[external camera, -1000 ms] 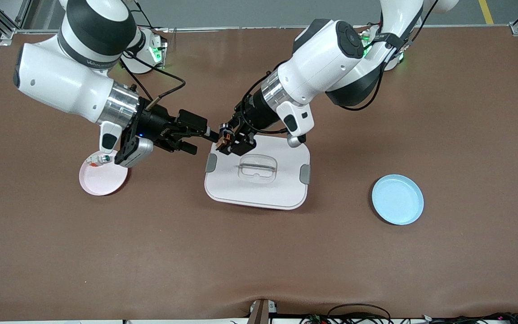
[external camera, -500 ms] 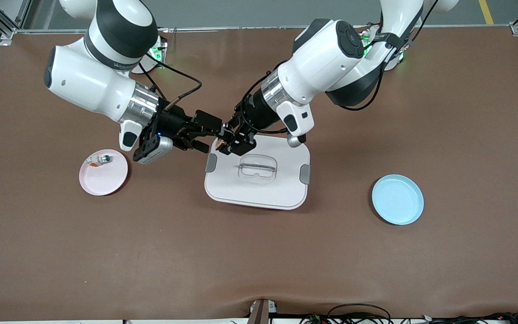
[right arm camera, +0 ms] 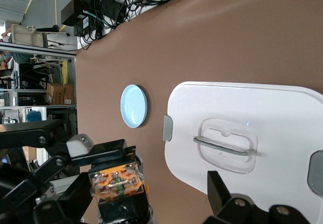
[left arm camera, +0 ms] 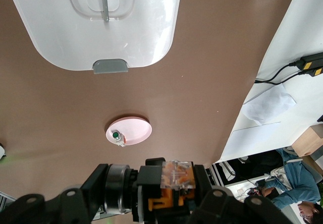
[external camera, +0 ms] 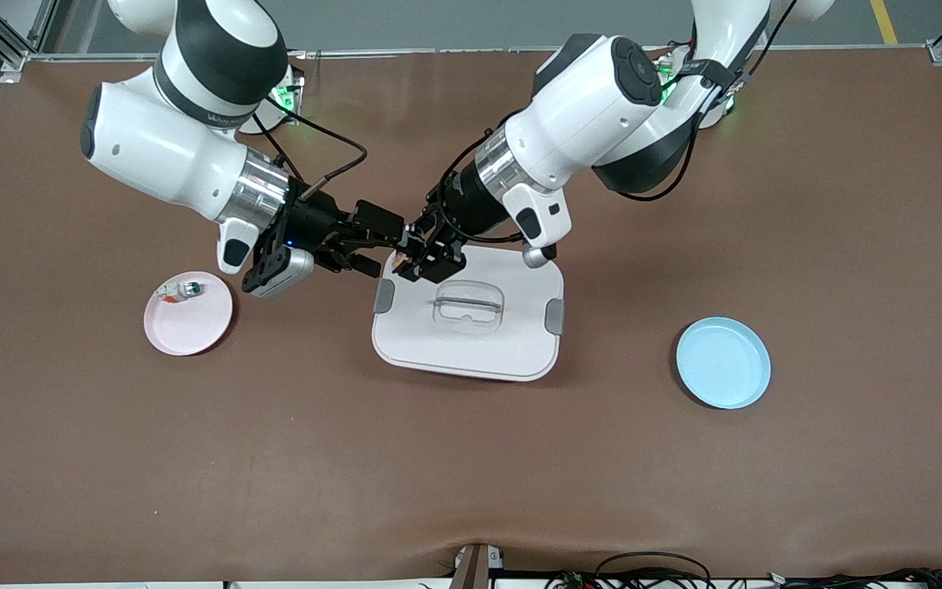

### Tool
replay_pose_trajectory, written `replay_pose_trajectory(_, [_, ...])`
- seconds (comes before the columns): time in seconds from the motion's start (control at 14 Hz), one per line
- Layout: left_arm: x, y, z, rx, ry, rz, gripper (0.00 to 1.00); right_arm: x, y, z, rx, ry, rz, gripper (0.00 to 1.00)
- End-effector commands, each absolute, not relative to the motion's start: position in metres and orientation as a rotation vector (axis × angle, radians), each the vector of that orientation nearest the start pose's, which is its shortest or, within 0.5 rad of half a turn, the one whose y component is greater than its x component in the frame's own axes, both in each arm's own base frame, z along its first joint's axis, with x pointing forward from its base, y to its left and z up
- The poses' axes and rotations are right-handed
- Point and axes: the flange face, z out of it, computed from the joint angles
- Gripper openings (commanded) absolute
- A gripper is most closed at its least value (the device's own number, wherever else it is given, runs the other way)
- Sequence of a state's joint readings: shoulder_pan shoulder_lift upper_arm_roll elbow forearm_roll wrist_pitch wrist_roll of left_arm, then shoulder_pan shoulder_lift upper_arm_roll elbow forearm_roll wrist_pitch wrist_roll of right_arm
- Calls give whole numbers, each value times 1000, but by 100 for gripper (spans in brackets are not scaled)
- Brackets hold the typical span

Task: Transfer orange switch to right arm and place
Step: 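Close the right gripper on the switch beside the left gripper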

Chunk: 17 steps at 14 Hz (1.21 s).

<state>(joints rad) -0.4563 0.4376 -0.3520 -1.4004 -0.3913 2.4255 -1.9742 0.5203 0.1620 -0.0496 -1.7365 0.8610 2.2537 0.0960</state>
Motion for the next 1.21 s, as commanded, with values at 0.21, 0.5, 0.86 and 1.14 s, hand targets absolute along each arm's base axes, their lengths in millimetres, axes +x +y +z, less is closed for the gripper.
replay_pose_trajectory(0.21, [538,-494,545,1801,1629,-435,25,558,314,536,-2303,95,-151,85])
replay_pose_trajectory(0.5, [538,-494,545,1801,1629,-435,25,560,319,545,-2295,77,-195,80])
replay_pose_trajectory(0.86, [537,-493,549,1807,1619,-416,25,559,323,549,-2303,32,-227,56])
replay_pose_trajectory(1.14, [537,-493,549,1807,1619,-416,26,559,325,547,-2304,9,-236,50])
